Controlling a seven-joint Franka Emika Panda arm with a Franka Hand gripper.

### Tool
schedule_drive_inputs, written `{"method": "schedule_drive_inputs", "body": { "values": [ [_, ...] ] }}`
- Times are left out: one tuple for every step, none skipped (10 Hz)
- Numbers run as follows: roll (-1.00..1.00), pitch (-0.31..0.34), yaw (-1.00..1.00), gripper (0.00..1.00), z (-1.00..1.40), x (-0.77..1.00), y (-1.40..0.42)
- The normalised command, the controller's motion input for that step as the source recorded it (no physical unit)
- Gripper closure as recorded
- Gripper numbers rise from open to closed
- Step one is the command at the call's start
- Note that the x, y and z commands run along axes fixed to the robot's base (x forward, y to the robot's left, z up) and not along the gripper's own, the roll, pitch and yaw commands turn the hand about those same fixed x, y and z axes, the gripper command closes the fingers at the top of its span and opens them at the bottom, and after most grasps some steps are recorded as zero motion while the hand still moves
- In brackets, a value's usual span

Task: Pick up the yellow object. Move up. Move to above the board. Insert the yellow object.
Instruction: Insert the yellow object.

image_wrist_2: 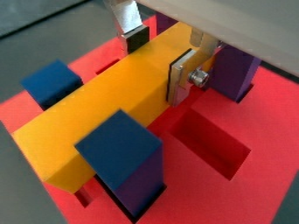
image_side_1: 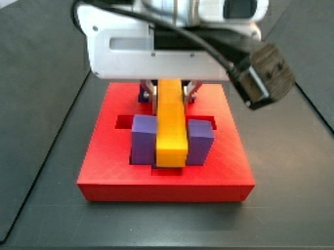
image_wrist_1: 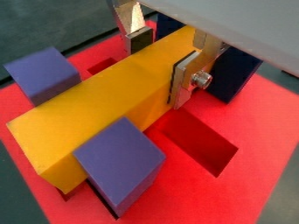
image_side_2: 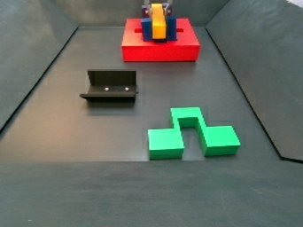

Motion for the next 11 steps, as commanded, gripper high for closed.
{"method": "schedule_drive_inputs", "body": {
  "values": [
    [0.00,0.147,-0.01,1.00,-0.61,-0.02,-0.14],
    [0.00,0.153,-0.03,1.00,-0.57,0.00,-0.13],
    [0.00,0.120,-0.03,1.00,-0.45,0.00,-0.07],
    [0.00,0.074,0.00,1.00,-0.35,0.00,0.00],
    [0.03,0.039,0.00,1.00,-0.24,0.13,0.30],
    [0.02,0.066,0.00,1.00,-0.07,0.14,0.48],
    [0.00,0.087,0.00,1.00,-0.01,0.10,0.49],
    [0.06,0.059,0.00,1.00,-0.15,0.00,0.13],
    [0.07,0.000,0.00,1.00,-0.32,0.00,0.00],
    [0.00,-0.020,0.00,1.00,0.00,-0.02,0.00],
    [0.00,0.000,0.00,1.00,0.00,0.00,0.00]
  ]
}}
